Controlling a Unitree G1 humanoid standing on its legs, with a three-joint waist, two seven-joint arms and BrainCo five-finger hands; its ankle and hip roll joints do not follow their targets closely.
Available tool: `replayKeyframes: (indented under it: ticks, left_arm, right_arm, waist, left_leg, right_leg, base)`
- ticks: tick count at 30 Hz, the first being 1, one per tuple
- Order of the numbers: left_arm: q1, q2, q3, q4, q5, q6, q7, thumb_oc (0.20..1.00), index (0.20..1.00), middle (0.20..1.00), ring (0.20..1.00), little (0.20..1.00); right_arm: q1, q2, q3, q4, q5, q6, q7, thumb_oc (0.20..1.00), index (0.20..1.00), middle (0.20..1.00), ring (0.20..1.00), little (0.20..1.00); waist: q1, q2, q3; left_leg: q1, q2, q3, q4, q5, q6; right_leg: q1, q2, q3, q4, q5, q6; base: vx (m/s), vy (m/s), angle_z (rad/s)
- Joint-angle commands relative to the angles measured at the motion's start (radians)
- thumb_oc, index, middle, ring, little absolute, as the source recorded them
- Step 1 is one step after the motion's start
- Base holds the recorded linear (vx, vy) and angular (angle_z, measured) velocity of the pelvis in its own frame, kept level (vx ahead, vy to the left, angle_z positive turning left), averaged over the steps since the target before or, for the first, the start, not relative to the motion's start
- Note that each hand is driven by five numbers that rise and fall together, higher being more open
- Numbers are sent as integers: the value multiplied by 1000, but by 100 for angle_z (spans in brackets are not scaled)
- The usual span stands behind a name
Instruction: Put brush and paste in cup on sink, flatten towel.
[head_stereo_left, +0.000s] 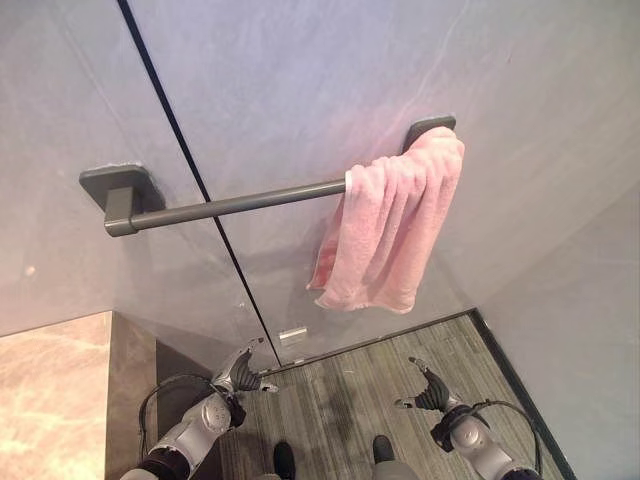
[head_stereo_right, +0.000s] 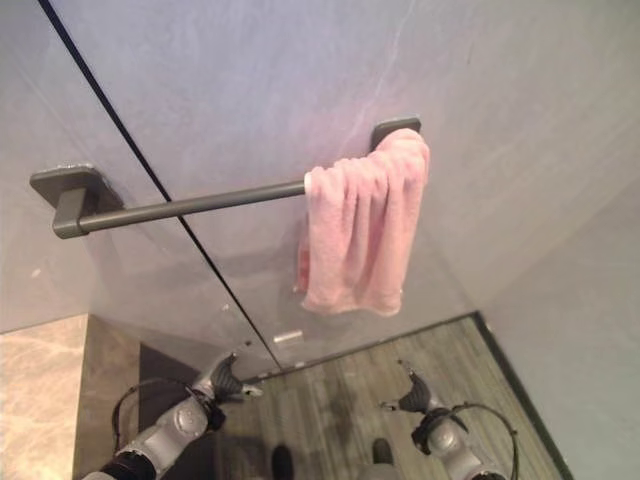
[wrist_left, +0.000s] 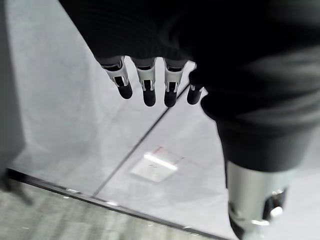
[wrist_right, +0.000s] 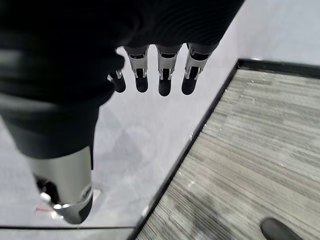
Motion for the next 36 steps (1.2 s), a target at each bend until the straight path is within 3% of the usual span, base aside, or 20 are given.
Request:
replayKeyframes:
  ticks: [1, 9, 13, 16, 18, 20, 22, 29, 32, 36]
  left_arm:
    - [11, 27, 43, -24, 0, -27, -14, 1000, 1000, 1000, 1000, 1000]
    - [128, 141, 129, -240, -49, -50, -113, 1000, 1000, 1000, 1000, 1000]
    - [169, 245, 166, -366, -88, -86, -186, 1000, 1000, 1000, 1000, 1000]
    - [191, 308, 178, -374, -181, -128, -247, 1000, 1000, 1000, 1000, 1000]
    - [182, 358, 175, -380, -248, -142, -305, 1000, 1000, 1000, 1000, 1000]
    - [179, 368, 187, -383, -268, -142, -312, 1000, 1000, 1000, 1000, 1000]
    - [180, 396, 223, -391, -384, -160, -352, 1000, 1000, 1000, 1000, 1000]
    - [54, 359, 256, -377, -510, -157, -323, 1000, 1000, 1000, 1000, 1000]
    - [-33, 254, 229, -363, -566, -152, -295, 1000, 1000, 1000, 1000, 1000]
    - [-85, 178, 184, -382, -566, -153, -277, 1000, 1000, 1000, 1000, 1000]
  right_arm:
    - [11, -53, -23, -43, 24, -22, -6, 1000, 1000, 1000, 1000, 1000]
    - [89, -123, -150, -138, 236, -74, 82, 1000, 1000, 1000, 1000, 1000]
    - [85, -152, -227, -151, 475, -98, 171, 1000, 1000, 1000, 1000, 1000]
    - [83, -129, -304, -151, 873, -90, 333, 1000, 1000, 1000, 1000, 1000]
    - [60, -155, -294, -110, 936, -62, 404, 1000, 1000, 1000, 1000, 1000]
    - [57, -168, -292, -110, 939, -61, 413, 1000, 1000, 1000, 1000, 1000]
    - [31, -234, -294, -131, 1008, -49, 477, 1000, 1000, 1000, 1000, 1000]
    - [-159, -318, -210, -81, 1027, -24, 486, 1000, 1000, 1000, 1000, 1000]
    - [-304, -332, -146, -41, 981, -21, 460, 1000, 1000, 1000, 1000, 1000]
    - [-403, -318, -114, -14, 959, -29, 438, 1000, 1000, 1000, 1000, 1000]
  waist:
    - [-4, 1, -38]
    - [-5, -5, -58]
    - [-4, 1, -65]
    - [0, 4, -72]
    - [9, 5, -78]
    - [9, 5, -79]
    - [16, 6, -88]
    - [42, 2, -101]
    - [51, -2, -103]
    - [53, -7, -104]
  left_leg:
    - [-50, 94, -28, 131, -57, -49]
    - [-27, 130, -38, 20, 17, -84]
    - [-21, 143, -30, 1, 29, -96]
    - [-15, 149, -26, -1, 33, -102]
    - [-11, 152, -25, 0, 34, -107]
    - [-8, 153, -24, 0, 34, -108]
    - [-3, 153, -28, 0, 34, -111]
    - [5, 152, -39, -3, 40, -115]
    - [10, 154, -47, -8, 43, -114]
    - [3, 157, -58, -10, 47, -118]
  right_leg:
    - [-86, 20, 3, 67, 36, -1]
    - [-61, 39, -34, -14, 46, -6]
    - [-63, 42, -37, -23, 46, -3]
    - [-61, 46, -38, -23, 43, -4]
    - [-56, 48, -40, -23, 40, -5]
    - [-55, 49, -40, -23, 40, -5]
    - [-47, 50, -43, -23, 38, -8]
    - [-30, 49, -55, -23, 35, -13]
    - [-19, 50, -64, -23, 34, -19]
    - [-11, 52, -77, -23, 31, -23]
  base:
    - [14, -46, -1]
    - [-26, -69, 11]
    - [-26, -33, 0]
    - [-9, -19, -2]
    - [0, 0, 0]
    - [0, 0, 0]
    - [7, -11, 5]
    - [-3, -4, 5]
    - [-21, -5, 8]
    - [-18, 0, 11]
